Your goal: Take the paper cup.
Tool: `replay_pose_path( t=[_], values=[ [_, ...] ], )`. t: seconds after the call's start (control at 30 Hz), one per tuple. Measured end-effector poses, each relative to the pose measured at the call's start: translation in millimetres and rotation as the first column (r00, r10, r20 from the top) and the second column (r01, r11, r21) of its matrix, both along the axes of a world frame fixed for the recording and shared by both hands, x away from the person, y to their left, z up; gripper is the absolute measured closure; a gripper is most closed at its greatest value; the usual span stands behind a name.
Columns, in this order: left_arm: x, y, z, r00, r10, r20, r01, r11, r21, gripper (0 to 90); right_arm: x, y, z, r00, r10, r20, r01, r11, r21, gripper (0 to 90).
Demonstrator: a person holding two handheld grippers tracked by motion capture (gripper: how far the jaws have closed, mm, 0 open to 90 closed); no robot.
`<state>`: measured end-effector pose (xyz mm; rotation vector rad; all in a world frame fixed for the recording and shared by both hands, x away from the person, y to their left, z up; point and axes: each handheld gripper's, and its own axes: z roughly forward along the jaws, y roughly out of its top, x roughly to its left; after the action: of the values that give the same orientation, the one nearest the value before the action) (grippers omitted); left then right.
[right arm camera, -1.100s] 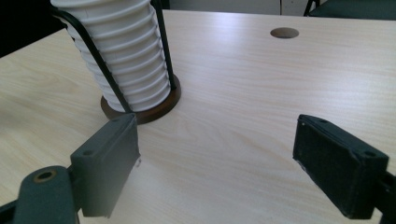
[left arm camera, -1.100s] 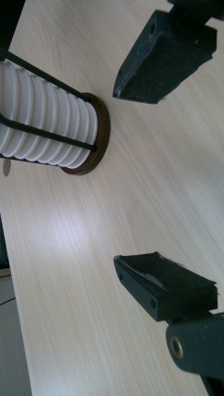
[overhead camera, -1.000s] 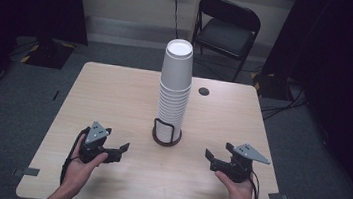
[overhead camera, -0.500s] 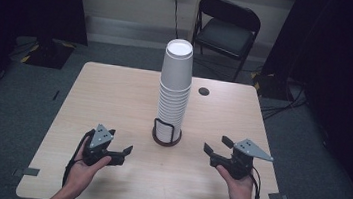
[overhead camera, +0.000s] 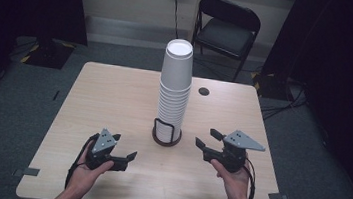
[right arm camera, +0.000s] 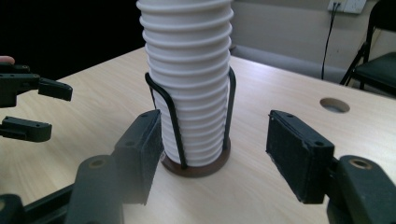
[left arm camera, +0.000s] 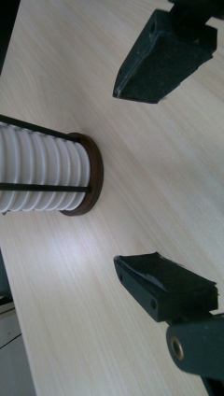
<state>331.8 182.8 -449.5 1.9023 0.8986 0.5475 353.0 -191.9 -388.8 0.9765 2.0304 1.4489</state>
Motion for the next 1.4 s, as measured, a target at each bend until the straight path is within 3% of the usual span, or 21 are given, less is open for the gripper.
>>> replay_pose_path(
  t=[0.07, 0.13, 0.2, 0.27, 0.33, 0.53, 0.9, 1.2, 1.4],
  values=[
    [0.4, 2.5, 0.3, 1.0, -0.001, 0.001, 0.001, 1.0, 0.0, 15.9, 0.2, 3.3, 2.9, 0.9997, 0.022, -0.012, -0.022, 0.9997, 0.015, 40.6],
    [0.9, 4.9, 0.5, 1.0, 0.005, -0.002, -0.005, 0.9999, -0.011, 15.9, 0.0, 6.8, 7.4, 0.9997, 0.023, 0.008, -0.023, 0.9997, -0.009, 40.3],
    [2.0, 6.8, 0.4, 0.9998, 0.015, -0.011, -0.016, 0.9997, -0.019, 15.9, 1.8, 8.0, 13.1, 0.9995, 0.031, -0.011, -0.03, 0.9993, 0.022, 34.5],
    [2.6, 7.5, 0.2, 0.9997, 0.022, -0.012, -0.022, 0.9995, -0.023, 15.9, 3.7, 9.5, 18.3, 0.9995, 0.031, -0.005, -0.031, 0.9992, 0.026, 33.7],
    [2.6, 6.9, 0.2, 0.9995, 0.023, -0.021, -0.024, 0.9994, -0.027, 16.0, 7.8, 14.1, 27.6, 0.9997, 0.026, 0.004, -0.026, 0.9991, 0.033, 27.3],
    [-0.4, 4.2, 0.4, 0.9999, -0.004, -0.017, 0.003, 0.9997, -0.024, 16.0, 15.7, 23.7, 44.5, 0.9984, 0.048, 0.029, -0.049, 0.9976, 0.05, 22.5],
    [-1.2, 5.1, -0.2, 0.9997, 0.015, -0.02, -0.016, 0.9996, -0.024, 16.3, 25.9, 26.8, 67.0, 0.9968, 0.058, 0.054, -0.064, 0.991, 0.117, 13.6],
    [0.2, 4.4, -1.2, 0.9994, 0.017, -0.028, -0.018, 0.9995, -0.024, 16.4, 33.1, 32.9, 84.1, 0.9924, 0.11, 0.055, -0.117, 0.9817, 0.15, 13.7],
    [-0.2, 4.9, -1.3, 0.9995, 0.015, -0.026, -0.016, 0.9995, -0.026, 16.4, 35.9, 37.8, 98.8, 0.9909, 0.101, 0.089, -0.113, 0.9818, 0.152, 14.1]
  ],
)
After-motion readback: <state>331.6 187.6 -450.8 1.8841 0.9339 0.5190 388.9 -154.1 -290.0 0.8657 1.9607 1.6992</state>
